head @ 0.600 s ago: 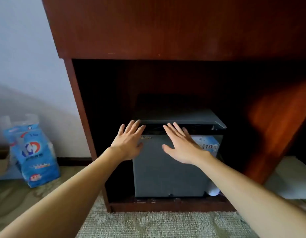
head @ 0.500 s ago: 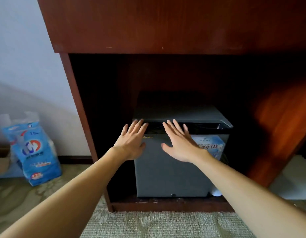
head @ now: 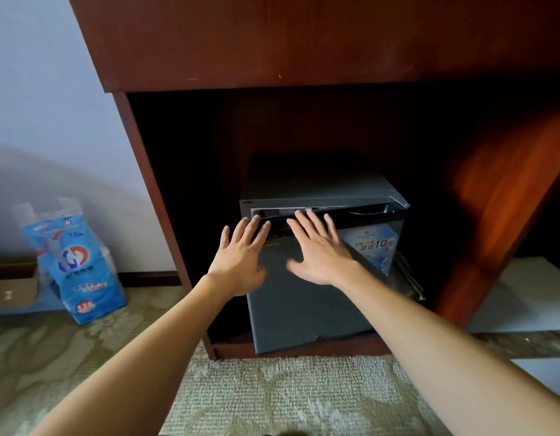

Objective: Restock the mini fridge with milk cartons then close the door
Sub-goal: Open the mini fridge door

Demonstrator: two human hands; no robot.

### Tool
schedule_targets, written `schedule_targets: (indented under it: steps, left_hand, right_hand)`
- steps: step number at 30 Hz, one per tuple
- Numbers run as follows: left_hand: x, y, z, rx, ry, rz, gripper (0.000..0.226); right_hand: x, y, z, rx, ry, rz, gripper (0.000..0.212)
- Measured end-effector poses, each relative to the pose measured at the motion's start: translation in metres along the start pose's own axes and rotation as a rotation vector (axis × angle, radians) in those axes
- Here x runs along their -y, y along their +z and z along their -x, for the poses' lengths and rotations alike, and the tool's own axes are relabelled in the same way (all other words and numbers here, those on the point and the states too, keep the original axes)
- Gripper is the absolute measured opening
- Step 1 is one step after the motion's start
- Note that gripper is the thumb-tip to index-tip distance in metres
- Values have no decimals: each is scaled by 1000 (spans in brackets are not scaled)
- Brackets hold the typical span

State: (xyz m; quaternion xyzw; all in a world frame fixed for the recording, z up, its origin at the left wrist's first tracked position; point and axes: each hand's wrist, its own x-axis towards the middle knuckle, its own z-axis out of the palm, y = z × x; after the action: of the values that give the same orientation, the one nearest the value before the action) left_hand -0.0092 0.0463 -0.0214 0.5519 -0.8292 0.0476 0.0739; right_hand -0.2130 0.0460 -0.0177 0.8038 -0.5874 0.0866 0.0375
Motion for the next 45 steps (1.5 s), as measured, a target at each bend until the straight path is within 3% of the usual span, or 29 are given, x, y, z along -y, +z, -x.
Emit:
schedule_targets:
  steps: [9,16,22,34,45]
  left_hand:
    - [-62,-31,106,15,136,58,93]
    - [-111,-51,139,-11,272,82,89]
    - [-136,-55,139,40,374,97,97]
    - [-234,-41,110,51,674,81,97]
    - [-370,-26,52,3,718,59,90]
  right_hand:
    - [11,-29,118,64,17,-70,93]
    - [0,-46,211,117,23,-76,91]
    - [-25,-62,269,61,79,-200,87]
    - [-74,-82,330,-17,213,-187,83]
    - [-170,-88,373,-103,474,-236,79]
